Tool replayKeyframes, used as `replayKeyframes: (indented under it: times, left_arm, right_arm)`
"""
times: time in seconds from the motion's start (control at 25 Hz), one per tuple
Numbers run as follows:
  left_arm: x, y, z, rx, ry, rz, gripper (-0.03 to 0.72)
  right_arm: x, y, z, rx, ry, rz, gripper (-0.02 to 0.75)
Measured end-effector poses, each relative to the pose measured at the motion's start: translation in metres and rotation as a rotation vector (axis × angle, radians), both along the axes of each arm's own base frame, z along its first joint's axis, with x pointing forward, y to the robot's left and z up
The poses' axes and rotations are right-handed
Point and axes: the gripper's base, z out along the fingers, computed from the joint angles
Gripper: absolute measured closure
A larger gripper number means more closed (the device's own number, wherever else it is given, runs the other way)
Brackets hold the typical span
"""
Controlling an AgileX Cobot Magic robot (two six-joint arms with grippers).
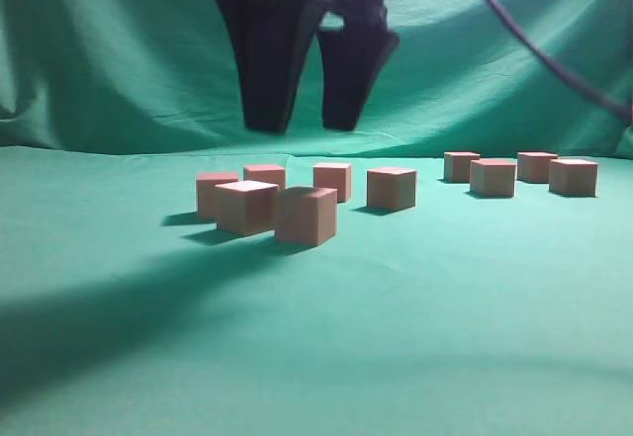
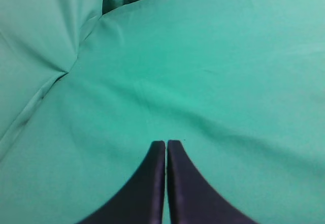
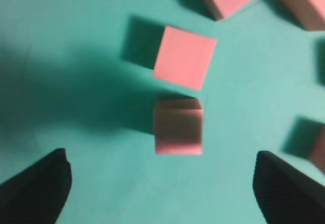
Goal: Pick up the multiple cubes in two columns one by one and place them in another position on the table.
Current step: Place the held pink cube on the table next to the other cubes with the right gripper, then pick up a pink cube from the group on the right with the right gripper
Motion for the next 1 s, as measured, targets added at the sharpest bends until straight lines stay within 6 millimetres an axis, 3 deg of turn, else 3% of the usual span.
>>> replayKeyframes:
  times: [0.16,0.2,0.32,0.52,0.6,0.76,0.88,1.0]
  left_arm:
    - [0.000,0.000,0.000,0.000,0.000,0.000,0.688]
    - [0.000,0.000,0.000,0.000,0.000,0.000,0.688]
    - [0.000,0.000,0.000,0.000,0.000,0.000,0.688]
    - [0.000,0.000,0.000,0.000,0.000,0.000,0.688]
    - [0.000,0.000,0.000,0.000,0.000,0.000,0.688]
    - [0.000,0.000,0.000,0.000,0.000,0.000,0.688]
    - [0.000,0.000,0.000,0.000,0.000,0.000,0.688]
    - [0.000,0.000,0.000,0.000,0.000,0.000,0.688]
  right_arm:
    - [0.011,-0.002,0.026,-0.024,-0.096,-0.056,0.076]
    - [0.012,-0.004,0.033,-0.035,-0.127,-0.069,0.125]
    - [0.016,-0.021,0.052,-0.057,-0.194,-0.147,0.131]
    - [0.036,-0.080,0.091,-0.018,-0.272,-0.405,0.131]
    - [0.048,-0.110,0.099,-0.007,-0.278,-0.534,0.196]
    - [0.070,-0.154,0.091,0.045,-0.191,-0.766,0.187]
    - [0.085,-0.168,0.069,0.082,-0.087,-0.854,0.187]
    - [0.101,-0.169,0.040,0.081,-0.040,-0.882,0.187]
